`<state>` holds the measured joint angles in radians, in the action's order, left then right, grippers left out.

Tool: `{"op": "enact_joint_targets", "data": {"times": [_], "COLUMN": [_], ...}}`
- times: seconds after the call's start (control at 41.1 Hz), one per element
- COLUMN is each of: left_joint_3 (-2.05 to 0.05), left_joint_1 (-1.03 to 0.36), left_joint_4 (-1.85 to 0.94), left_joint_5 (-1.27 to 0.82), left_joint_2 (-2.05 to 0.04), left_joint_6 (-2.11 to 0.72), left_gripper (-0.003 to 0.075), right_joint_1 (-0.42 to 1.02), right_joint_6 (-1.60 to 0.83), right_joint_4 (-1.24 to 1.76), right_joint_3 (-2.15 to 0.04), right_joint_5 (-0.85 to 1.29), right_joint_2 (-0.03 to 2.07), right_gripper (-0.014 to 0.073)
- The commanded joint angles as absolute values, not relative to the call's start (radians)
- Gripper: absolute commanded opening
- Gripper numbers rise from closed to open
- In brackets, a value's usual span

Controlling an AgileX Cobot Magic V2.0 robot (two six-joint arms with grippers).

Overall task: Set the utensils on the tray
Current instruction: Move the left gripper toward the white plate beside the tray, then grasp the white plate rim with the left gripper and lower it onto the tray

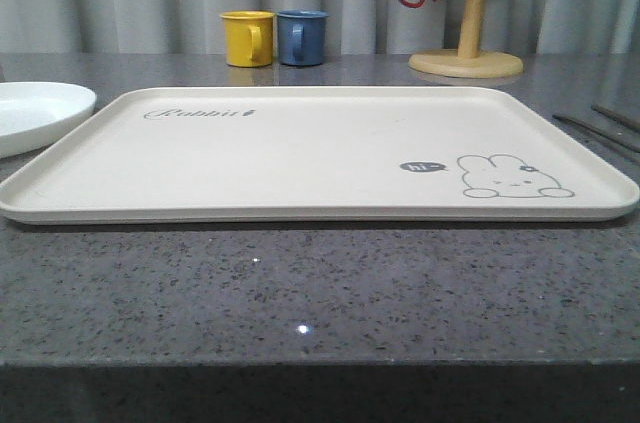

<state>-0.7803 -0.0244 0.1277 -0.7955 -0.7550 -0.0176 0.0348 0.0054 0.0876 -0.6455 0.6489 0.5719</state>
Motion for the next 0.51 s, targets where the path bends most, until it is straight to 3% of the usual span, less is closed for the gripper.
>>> {"op": "enact_joint_targets", "data": {"times": [0.0,0.219,0.487], "left_joint_3": [-0.869,-1.012,-1.147], "left_joint_1": [-0.025,0.094,0.305], "left_joint_4": [0.138,0.086,-0.433], "left_joint_5": [-0.777,-0.8,-0.803], "left_joint_2": [-0.877,-1.13,-1.377], "left_joint_6": [-0.02,-0.023,-0.388], "left_gripper": [0.0452,0.0452,0.0452], "right_joint_1": [0.035,0.035,0.035], "right_joint_6": [0.0,0.0,0.0], "right_joint_4": [0.09,0.09,0.09], "right_joint_3": [-0.678,-0.678,-0.678], "right_joint_5": [0.587,0.587,0.587], "right_joint_2": [0.58,0.58,0.58], "right_gripper": [0.0415,0.0415,0.0415]}}
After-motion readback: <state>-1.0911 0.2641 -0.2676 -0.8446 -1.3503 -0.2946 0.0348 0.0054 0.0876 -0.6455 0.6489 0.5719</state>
